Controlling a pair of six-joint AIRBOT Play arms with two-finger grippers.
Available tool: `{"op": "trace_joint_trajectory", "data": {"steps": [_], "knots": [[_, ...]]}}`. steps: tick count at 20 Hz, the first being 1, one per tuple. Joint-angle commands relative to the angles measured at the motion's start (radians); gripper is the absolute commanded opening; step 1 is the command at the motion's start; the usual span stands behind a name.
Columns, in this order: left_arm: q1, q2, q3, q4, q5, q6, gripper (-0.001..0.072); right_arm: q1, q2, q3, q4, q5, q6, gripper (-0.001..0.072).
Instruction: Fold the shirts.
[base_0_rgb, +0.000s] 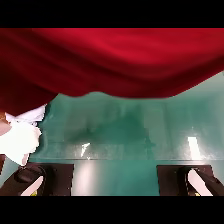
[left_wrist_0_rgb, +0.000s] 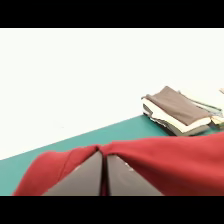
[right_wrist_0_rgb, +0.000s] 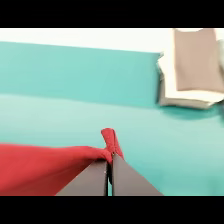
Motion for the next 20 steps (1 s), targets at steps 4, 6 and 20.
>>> {"op": "trace_joint_trajectory", "data": {"steps": [4,6,20], "knots": [[0.0,-0.137,-0.138,0.0,-0.282,-0.001,0.0023,0.097,-0.231,0.061,-0.033,0.029,0.013,0.0012],[0.0,-0.224,-0.288,-0.001,-0.272,0.0,0.0023,0.198,-0.331,-0.043,-0.109,0.017,0.016,0.0012],[0.119,-0.708,-0.407,0.077,0.188,-0.088,0.0499,0.288,-0.828,-0.024,-0.15,0.008,0.019,0.0473]]}}
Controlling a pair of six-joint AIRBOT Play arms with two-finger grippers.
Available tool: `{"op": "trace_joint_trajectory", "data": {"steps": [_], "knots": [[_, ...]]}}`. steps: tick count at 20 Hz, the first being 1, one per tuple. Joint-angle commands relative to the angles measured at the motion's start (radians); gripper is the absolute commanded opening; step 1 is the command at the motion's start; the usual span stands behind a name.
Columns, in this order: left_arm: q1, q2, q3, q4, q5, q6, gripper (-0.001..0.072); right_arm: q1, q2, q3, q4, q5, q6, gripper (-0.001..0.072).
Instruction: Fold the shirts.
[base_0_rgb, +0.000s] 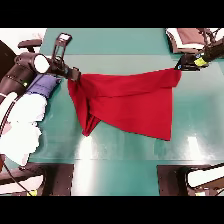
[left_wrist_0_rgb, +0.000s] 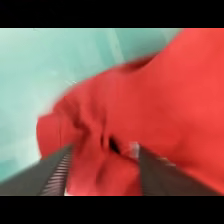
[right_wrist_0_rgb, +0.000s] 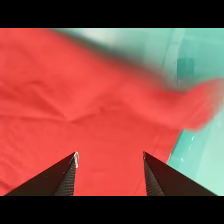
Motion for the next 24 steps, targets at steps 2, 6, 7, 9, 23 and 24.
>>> {"op": "trace_joint_trajectory", "data": {"steps": [2,6,7,9,23,24], "knots": [[0.13,-0.016,0.099,-0.066,-0.22,-0.061,0.0499,-0.034,0.001,0.053,0.001,0.09,0.0,0.0472],[0.219,0.084,-0.082,-0.104,-0.329,-0.063,0.0499,-0.093,0.151,-0.186,0.183,0.098,-0.034,0.0469],[0.229,0.113,-0.167,-0.117,-0.322,-0.066,0.05,-0.102,0.194,-0.267,0.216,0.086,-0.037,0.0469],[0.24,0.166,-0.336,-0.159,-0.29,-0.066,0.05,-0.106,0.277,-0.427,0.248,0.035,-0.053,0.0469],[0.227,0.187,-0.718,-0.597,0.047,-0.026,0.0498,-0.103,0.511,-0.767,0.313,-0.075,-0.083,0.0469],[0.215,0.187,-0.718,-0.597,0.06,-0.027,0.0498,-0.103,0.511,-0.767,0.314,-0.073,-0.083,0.0469]]}}
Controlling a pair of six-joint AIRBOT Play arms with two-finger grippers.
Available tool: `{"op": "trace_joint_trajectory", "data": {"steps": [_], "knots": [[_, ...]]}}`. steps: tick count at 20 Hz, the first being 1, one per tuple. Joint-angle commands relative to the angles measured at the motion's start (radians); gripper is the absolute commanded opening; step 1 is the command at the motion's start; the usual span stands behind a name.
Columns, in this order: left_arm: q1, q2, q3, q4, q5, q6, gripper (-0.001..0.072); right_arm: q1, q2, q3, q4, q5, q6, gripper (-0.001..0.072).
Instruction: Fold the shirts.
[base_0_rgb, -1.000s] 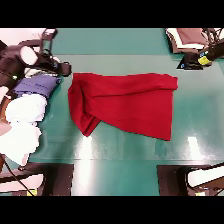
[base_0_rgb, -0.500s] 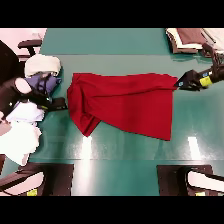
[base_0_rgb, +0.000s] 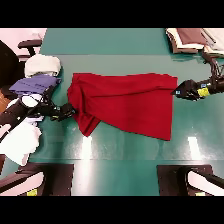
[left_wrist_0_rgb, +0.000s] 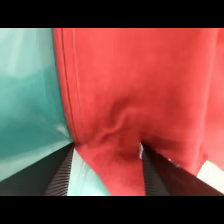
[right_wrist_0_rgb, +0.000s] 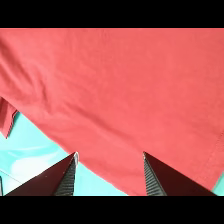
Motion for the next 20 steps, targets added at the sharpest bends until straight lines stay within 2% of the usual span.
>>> {"op": "trace_joint_trajectory", "data": {"steps": [1,2,3,4,6,8,12,16,20], "knots": [[-0.027,-0.002,-0.018,-0.047,0.079,0.011,0.0497,0.0,0.016,-0.012,0.003,-0.004,-0.002,0.0469],[-0.034,-0.002,-0.018,-0.047,0.095,0.006,0.0494,0.0,0.016,-0.012,0.003,-0.004,-0.002,0.0469],[-0.034,-0.002,-0.018,-0.051,0.097,0.0,0.032,0.0,0.016,-0.012,0.002,-0.003,-0.002,0.0469],[-0.031,-0.002,-0.014,-0.051,0.101,0.0,0.0056,-0.002,0.016,-0.012,0.002,0.002,-0.003,0.0469],[-0.031,0.001,0.023,-0.042,0.083,0.001,0.0023,-0.025,0.016,-0.012,-0.007,0.014,-0.003,0.0469],[-0.031,0.028,0.091,-0.002,0.043,0.004,0.0023,-0.074,0.022,-0.023,-0.028,0.057,-0.002,0.0469],[-0.031,0.106,0.217,0.107,-0.028,0.006,0.0023,-0.208,0.116,-0.252,-0.201,0.071,0.024,0.0469],[-0.031,0.129,0.247,0.1,-0.048,0.014,0.0023,-0.322,0.156,-0.556,-0.19,-0.001,0.019,0.0503],[-0.031,0.129,0.247,0.101,-0.053,0.026,0.0023,-0.253,0.106,-0.684,-0.109,-0.104,0.008,0.05]]}}
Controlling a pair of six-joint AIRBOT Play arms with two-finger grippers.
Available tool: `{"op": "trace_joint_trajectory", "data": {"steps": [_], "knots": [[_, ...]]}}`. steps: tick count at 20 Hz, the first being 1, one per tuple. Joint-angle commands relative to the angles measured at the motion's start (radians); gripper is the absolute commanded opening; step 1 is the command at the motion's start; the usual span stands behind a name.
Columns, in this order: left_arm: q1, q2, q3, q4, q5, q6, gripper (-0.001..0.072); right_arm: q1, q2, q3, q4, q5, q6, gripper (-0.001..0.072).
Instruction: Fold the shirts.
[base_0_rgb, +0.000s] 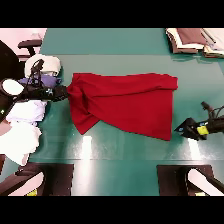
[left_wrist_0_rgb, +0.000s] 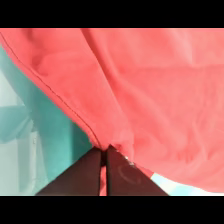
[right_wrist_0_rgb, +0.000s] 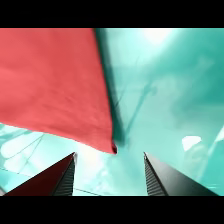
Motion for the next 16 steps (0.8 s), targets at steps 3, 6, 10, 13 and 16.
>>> {"op": "trace_joint_trajectory", "data": {"steps": [3,6,10,13,16], "knots": [[0.0,0.005,0.009,0.006,-0.011,0.023,0.0023,0.132,-0.085,-0.106,0.095,-0.17,-0.006,0.0431],[0.0,0.007,0.009,0.008,-0.05,0.027,0.0024,0.218,-0.111,-0.059,0.093,-0.206,-0.006,0.0169],[0.0,0.096,0.055,0.03,-0.076,0.041,0.0023,0.244,0.0,0.105,0.089,-0.186,-0.006,0.0014],[0.0,0.202,0.248,0.075,-0.114,0.042,0.0023,0.202,0.127,0.372,0.09,-0.142,-0.006,0.0014],[0.0,0.26,0.529,0.1,-0.125,0.042,0.0023,0.14,0.196,0.717,0.089,-0.098,-0.006,0.0014]]}}
